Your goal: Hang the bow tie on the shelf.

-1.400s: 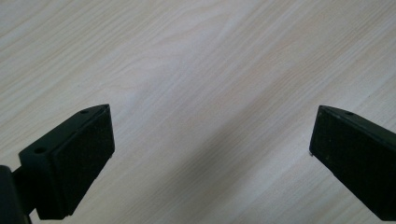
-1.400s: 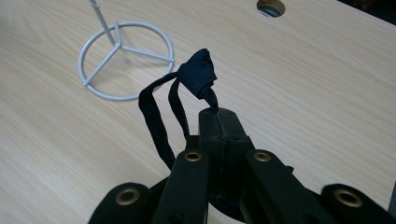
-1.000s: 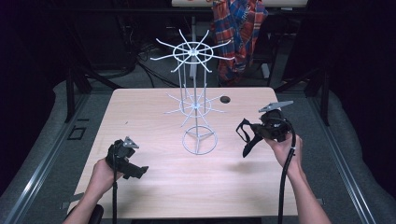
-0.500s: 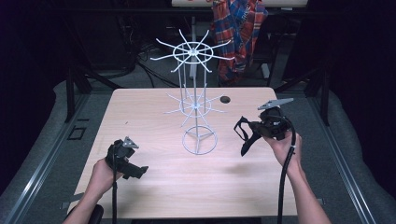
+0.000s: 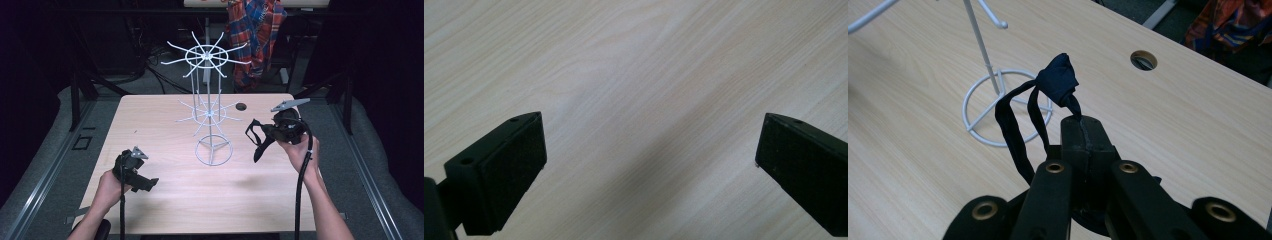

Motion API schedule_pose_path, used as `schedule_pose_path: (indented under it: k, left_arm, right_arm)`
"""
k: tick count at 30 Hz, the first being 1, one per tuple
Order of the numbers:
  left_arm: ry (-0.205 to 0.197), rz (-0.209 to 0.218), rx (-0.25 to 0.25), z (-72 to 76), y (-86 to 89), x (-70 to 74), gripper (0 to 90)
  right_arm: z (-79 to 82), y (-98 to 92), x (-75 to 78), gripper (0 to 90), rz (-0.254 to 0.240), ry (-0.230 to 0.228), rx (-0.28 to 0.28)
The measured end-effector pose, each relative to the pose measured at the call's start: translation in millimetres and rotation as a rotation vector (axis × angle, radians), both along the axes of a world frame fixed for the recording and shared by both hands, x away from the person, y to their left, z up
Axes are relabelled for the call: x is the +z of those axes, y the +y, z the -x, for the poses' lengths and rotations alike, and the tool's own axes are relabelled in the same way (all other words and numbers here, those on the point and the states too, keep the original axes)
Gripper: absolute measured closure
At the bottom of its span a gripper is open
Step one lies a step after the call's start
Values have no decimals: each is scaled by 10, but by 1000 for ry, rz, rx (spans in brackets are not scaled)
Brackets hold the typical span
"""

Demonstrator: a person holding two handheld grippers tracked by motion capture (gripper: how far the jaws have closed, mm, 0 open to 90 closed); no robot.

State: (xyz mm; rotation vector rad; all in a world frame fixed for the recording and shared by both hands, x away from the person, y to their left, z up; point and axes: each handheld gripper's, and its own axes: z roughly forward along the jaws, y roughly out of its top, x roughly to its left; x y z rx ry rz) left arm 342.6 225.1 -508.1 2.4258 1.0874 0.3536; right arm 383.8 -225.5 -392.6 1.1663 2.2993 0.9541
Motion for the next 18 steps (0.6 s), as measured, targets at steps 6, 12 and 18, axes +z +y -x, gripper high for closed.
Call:
schedule_pose_path:
  k: [6,12,18]
  left_arm:
    - [-1,-2,-3,4,-5,1,0]
    - [1,-2,-3,1,-7,-2,0]
    - [3,-3,-2,1,-9,-5,0]
  right_arm:
    - [-19,-7,52,900,-11,-10,-5]
    - [-48,10,117,900,-32,-26,-2]
    - [-47,35,154,900,-39,-42,7]
